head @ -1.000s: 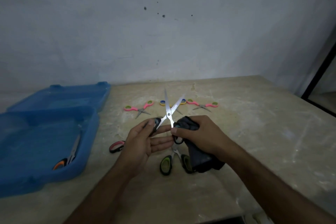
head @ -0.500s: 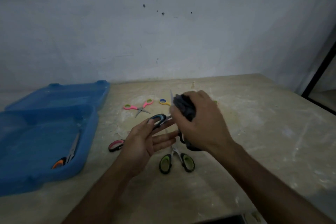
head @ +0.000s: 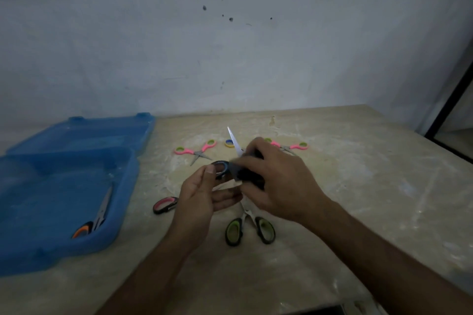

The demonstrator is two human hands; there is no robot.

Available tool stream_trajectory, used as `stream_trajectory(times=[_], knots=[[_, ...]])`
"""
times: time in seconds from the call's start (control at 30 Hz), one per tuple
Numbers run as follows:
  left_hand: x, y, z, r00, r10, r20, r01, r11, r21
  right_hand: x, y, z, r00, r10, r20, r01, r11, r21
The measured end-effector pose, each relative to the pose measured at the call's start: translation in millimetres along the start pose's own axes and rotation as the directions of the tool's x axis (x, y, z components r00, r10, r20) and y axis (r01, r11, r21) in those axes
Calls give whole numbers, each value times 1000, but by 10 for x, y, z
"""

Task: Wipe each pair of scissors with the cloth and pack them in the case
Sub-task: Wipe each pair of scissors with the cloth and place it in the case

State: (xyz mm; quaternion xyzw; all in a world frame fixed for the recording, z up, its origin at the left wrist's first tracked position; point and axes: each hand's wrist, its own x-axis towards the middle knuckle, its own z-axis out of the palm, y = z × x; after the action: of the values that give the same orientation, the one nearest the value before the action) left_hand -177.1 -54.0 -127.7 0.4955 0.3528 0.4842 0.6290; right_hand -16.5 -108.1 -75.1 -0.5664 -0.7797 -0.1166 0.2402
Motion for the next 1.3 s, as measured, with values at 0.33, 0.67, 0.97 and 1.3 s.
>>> stream_trajectory(times=[0.33, 0.67, 0.97, 1.3], knots=[[4, -9, -48, 998, -10, -62, 9, 1000, -16, -52, -3, -12, 998, 26, 58, -31, 996, 79], [15, 212, 109, 999, 41, -28, -43, 996, -72, -298, 192, -143, 790, 410, 455, -612, 507, 606], [61, 345, -108, 670, 468, 577, -688, 99, 719, -166, 136, -221, 724, 463, 511, -632, 147, 761], [162, 240, 89, 702, 488, 519, -674, 217, 707, -111, 97, -270, 802, 415, 429, -568, 310, 762]])
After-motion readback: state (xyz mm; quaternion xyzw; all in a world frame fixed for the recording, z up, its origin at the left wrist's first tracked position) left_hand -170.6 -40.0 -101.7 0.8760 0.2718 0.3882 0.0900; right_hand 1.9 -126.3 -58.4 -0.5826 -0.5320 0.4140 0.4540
